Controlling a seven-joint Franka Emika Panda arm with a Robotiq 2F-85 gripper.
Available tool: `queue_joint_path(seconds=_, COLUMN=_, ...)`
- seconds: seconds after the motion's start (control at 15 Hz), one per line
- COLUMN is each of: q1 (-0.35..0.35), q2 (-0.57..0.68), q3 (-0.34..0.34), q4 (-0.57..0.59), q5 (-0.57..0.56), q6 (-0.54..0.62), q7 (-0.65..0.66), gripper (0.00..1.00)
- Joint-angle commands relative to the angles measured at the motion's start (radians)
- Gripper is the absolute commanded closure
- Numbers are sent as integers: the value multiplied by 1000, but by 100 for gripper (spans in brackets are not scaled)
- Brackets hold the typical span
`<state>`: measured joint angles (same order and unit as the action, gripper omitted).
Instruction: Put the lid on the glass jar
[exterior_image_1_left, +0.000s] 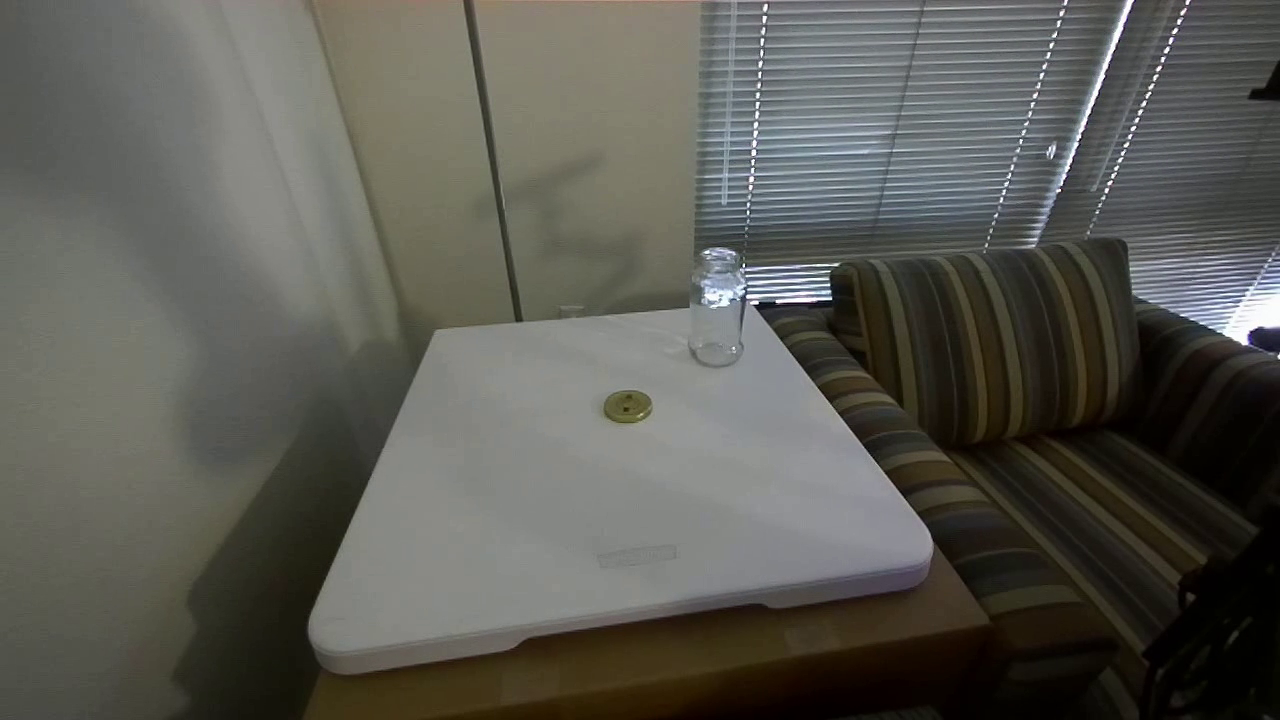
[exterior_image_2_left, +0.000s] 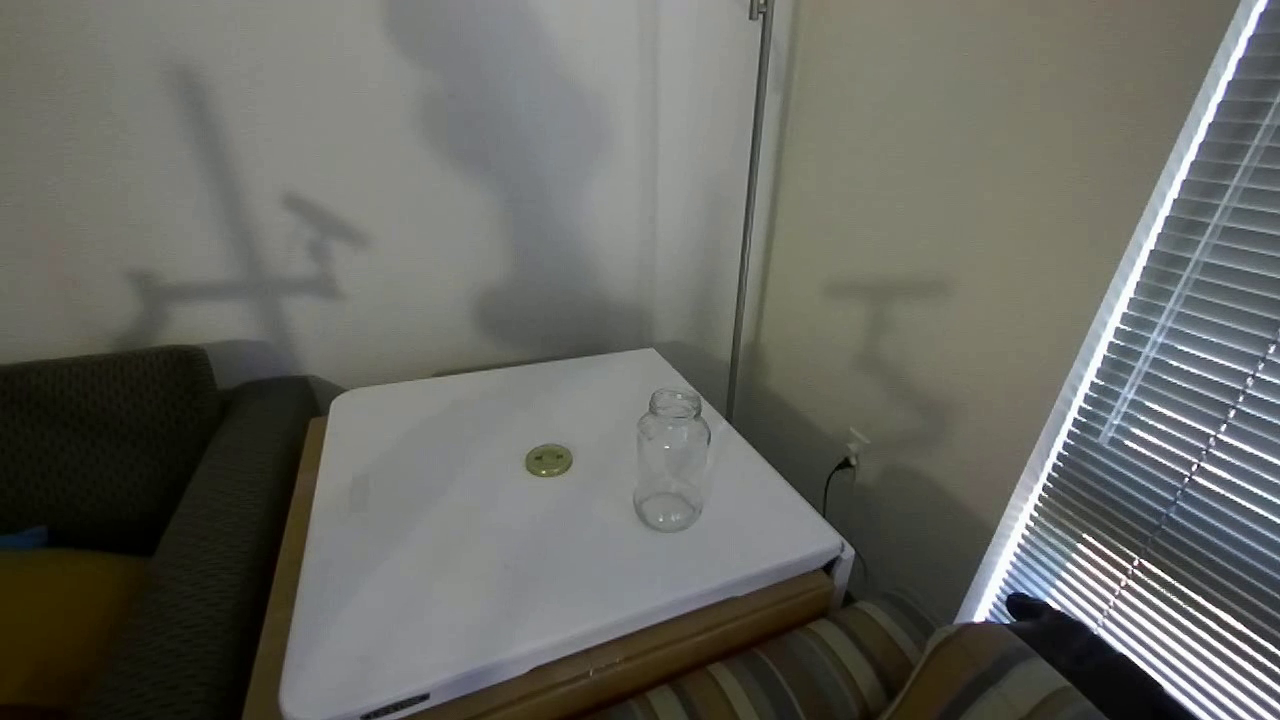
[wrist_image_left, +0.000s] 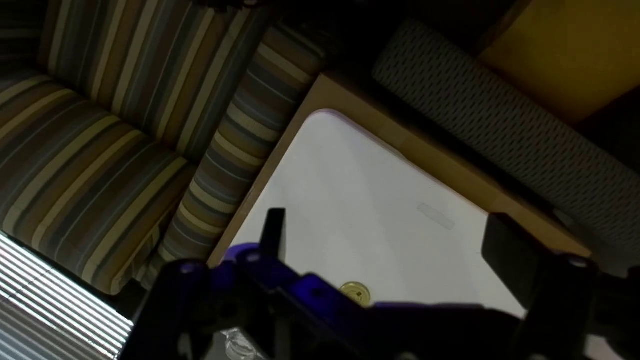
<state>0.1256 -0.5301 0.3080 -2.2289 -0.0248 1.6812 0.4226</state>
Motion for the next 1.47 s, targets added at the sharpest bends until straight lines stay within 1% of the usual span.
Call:
queue_joint_path(seconds=0.0, q1=-23, q2=140, q3=-20, q4=222, q5=-15, q6=-177, q7=-35, gripper=0)
queue_joint_path(seconds=0.27, q1=-29, q2=280, q3=-18, q4=454, q5=-64, q6=-334, q7=-31, gripper=0)
queue_joint_path(seconds=0.33, q1=-9, q2=172, q3=-25, q4=319, q5=-48, q6=-250, q7=-13, gripper=0)
queue_joint_path(seconds=0.47, q1=-8, q2=235, q3=-30, q4=400, q5=-57, q6=-291, q7=-13, gripper=0)
queue_joint_path(seconds=0.6, q1=-7, q2=264, q3=-32, q4=427, q5=-58, q6=-302, q7=-13, gripper=0)
queue_joint_path(seconds=0.73, q1=-4, q2=252, q3=-30, q4=413, q5=-63, q6=-287, q7=-12, gripper=0)
queue_joint_path(seconds=0.93, q1=-4, q2=264, q3=-39, q4=370, q5=-61, q6=-197, q7=-21, gripper=0)
queue_joint_path(seconds=1.07, q1=-14, q2=308, q3=-55, q4=351, q5=-53, q6=-124, q7=-28, gripper=0)
queue_joint_path(seconds=1.2, q1=-21, q2=363, q3=-78, q4=338, q5=-42, q6=-77, q7=-41, gripper=0)
queue_joint_path(seconds=1.4, q1=-21, q2=493, q3=-108, q4=383, q5=-41, q6=-52, q7=-38, gripper=0)
